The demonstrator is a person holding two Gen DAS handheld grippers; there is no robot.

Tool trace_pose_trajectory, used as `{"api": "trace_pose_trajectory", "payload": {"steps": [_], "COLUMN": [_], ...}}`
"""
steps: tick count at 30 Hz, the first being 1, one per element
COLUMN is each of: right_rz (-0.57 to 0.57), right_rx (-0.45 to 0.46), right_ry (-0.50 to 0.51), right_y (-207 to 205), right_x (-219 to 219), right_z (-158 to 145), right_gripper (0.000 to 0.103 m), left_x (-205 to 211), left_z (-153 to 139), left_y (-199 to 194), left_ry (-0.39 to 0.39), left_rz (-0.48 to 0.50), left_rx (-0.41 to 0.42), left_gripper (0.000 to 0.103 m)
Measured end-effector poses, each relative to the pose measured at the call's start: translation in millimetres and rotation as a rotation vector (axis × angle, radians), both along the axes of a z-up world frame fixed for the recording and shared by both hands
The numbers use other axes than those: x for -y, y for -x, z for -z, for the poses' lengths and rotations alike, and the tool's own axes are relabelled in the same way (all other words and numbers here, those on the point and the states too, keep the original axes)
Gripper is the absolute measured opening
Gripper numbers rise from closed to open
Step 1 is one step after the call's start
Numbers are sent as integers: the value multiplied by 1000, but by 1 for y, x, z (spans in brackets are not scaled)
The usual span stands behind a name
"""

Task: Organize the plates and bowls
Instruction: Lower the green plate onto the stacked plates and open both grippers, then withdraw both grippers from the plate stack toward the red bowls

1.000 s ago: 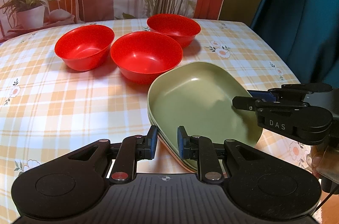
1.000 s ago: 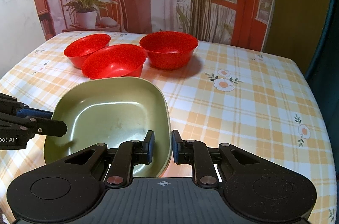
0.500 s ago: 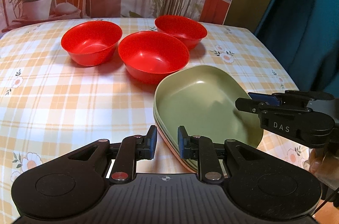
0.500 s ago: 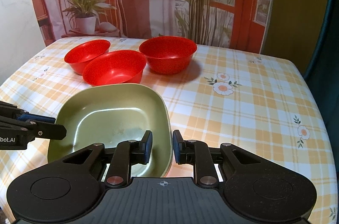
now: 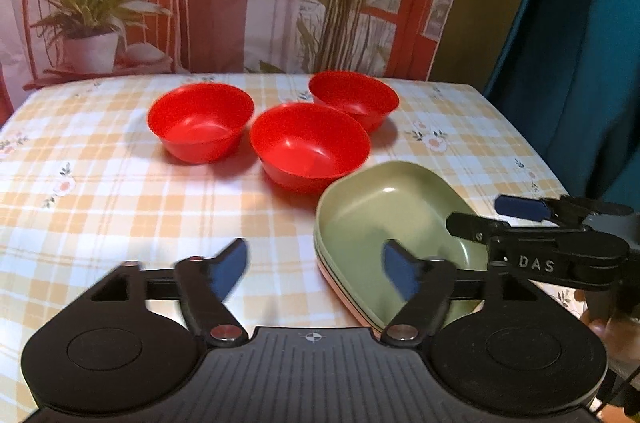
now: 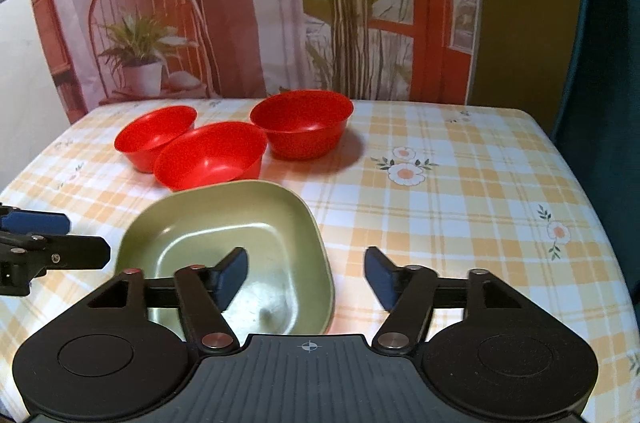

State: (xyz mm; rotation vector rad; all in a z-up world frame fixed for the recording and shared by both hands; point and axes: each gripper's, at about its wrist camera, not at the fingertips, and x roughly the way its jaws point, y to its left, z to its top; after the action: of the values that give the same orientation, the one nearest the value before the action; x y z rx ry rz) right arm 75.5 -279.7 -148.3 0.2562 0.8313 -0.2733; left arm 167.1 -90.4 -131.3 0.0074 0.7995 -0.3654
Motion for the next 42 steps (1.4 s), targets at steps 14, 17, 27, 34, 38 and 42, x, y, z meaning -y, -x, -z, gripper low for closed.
{"api": "trace_pose_trajectory", "payload": {"steps": [14, 17, 27, 34, 38, 42], "right_rz": [36, 23, 67, 19, -13, -36], "right_rx": [21, 17, 35, 46, 50, 59], "right_ry": [-45, -16, -22, 15, 55, 73], "right_y": [-3, -6, -25, -45, -60, -79], "right_x": [-7, -11, -16, -28, -33, -35], "right_z": [-22, -26, -45, -63, -77, -86], "right_gripper": [103, 103, 103, 103, 103, 103], "left_x": [-25, -33, -61, -77, -89, -100], "left_z": [-13, -17, -32, -38, -45, -52], "left_y": [-11, -14, -13, -25, -32, -41], "left_ry": [37, 49, 130, 113, 82, 66], "left_rz": [-43, -63, -82, -91, -123, -168], "left_rx": [-7, 4, 96, 75, 90, 103], "left_gripper": [98, 98, 98, 98, 98, 98]}}
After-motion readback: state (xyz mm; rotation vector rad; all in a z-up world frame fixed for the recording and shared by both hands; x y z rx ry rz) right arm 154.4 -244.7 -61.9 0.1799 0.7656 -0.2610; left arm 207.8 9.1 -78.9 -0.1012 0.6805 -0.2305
